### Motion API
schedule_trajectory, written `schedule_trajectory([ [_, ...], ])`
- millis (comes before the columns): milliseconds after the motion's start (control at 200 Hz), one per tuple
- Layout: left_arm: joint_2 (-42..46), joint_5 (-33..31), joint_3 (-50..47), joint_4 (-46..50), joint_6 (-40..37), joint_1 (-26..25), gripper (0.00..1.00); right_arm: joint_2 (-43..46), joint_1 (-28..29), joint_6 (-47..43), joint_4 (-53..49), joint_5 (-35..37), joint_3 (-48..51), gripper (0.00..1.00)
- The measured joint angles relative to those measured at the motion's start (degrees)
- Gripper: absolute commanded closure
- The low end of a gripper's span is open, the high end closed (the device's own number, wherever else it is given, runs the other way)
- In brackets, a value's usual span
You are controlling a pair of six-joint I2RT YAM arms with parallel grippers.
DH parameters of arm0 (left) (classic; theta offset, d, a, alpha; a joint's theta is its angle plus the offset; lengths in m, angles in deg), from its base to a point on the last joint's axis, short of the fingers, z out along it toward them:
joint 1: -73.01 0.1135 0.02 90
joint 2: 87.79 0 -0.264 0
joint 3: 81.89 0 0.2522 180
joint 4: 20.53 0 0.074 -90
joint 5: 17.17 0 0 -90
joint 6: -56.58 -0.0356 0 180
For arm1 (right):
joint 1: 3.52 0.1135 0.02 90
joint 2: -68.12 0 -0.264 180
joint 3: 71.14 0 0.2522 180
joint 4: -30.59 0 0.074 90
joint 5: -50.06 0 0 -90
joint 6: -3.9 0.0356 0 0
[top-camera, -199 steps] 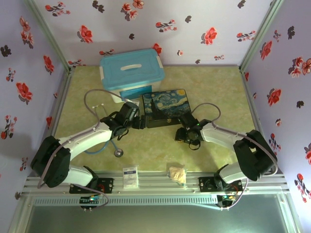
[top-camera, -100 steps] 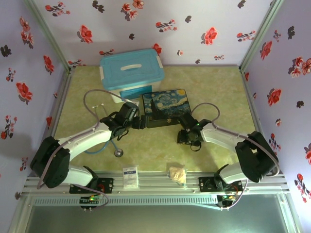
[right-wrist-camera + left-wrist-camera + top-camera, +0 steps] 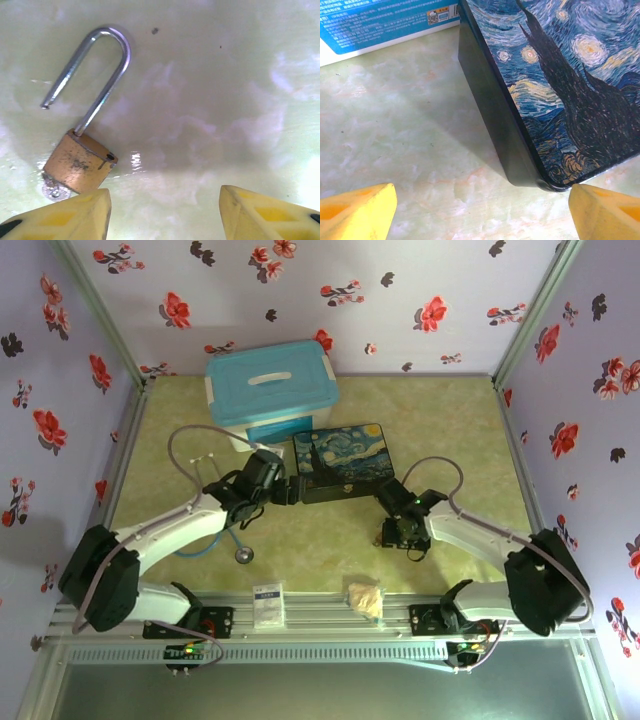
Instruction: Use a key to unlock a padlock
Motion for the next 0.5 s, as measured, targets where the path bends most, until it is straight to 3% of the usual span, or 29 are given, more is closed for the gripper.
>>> schedule_trajectory([
  [65,1.16,0.15,-0.81,-0.55,0.39,-0.02,0.00,1.11,0.07,0.42,1.25,-0.39,-0.02,0.37],
  [130,1.97,0.24,-2.25,-1.97,0.79,-0.22,0.00,1.38,0.35,0.92,3.17,-0.76,-0.33,0.34],
  [500,-2.21,0.00,-6.69,-7.02,0.76,-3.54,0.00,-8.35,3.10,1.05,9.20,-0.37,-3.43,0.35],
])
